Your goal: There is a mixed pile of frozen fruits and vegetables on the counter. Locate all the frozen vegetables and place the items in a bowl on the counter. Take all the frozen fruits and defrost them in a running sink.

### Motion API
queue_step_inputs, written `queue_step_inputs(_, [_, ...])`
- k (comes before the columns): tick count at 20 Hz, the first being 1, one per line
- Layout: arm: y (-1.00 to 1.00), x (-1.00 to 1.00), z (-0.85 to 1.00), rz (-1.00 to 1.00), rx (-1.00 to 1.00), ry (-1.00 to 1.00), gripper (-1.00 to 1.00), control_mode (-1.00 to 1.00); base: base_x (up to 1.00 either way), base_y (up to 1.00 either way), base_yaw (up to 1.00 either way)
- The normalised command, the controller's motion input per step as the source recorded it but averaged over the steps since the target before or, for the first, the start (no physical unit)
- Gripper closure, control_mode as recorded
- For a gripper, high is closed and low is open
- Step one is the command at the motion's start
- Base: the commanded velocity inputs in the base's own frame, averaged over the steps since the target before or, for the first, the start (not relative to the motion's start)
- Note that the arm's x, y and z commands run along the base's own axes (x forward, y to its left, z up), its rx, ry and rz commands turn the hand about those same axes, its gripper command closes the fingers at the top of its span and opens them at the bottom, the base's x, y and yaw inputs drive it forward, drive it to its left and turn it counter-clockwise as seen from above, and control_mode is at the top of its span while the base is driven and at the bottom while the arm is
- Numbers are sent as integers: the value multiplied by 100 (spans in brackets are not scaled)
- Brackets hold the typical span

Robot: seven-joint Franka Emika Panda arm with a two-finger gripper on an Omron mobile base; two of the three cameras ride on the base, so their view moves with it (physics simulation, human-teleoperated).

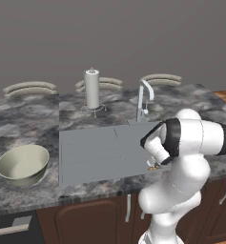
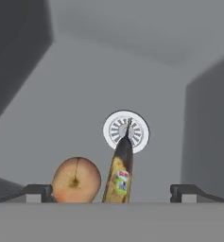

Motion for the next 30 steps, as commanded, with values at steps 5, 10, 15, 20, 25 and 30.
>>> queue_step_inputs(5, [-9,-5,76,0,0,8,-100,-100,0,0,0])
queue_step_inputs(10, [-21,-2,93,0,0,6,-100,-100,0,0,0])
queue_step_inputs(15, [-20,-2,98,0,0,5,-100,-100,0,0,0])
queue_step_inputs(20, [-11,-8,91,0,0,6,-100,-100,0,0,0])
queue_step_inputs(25, [-17,-12,81,0,1,6,-100,-100,0,0,0])
queue_step_inputs(30, [-41,-13,62,0,0,3,-100,-100,0,0,0])
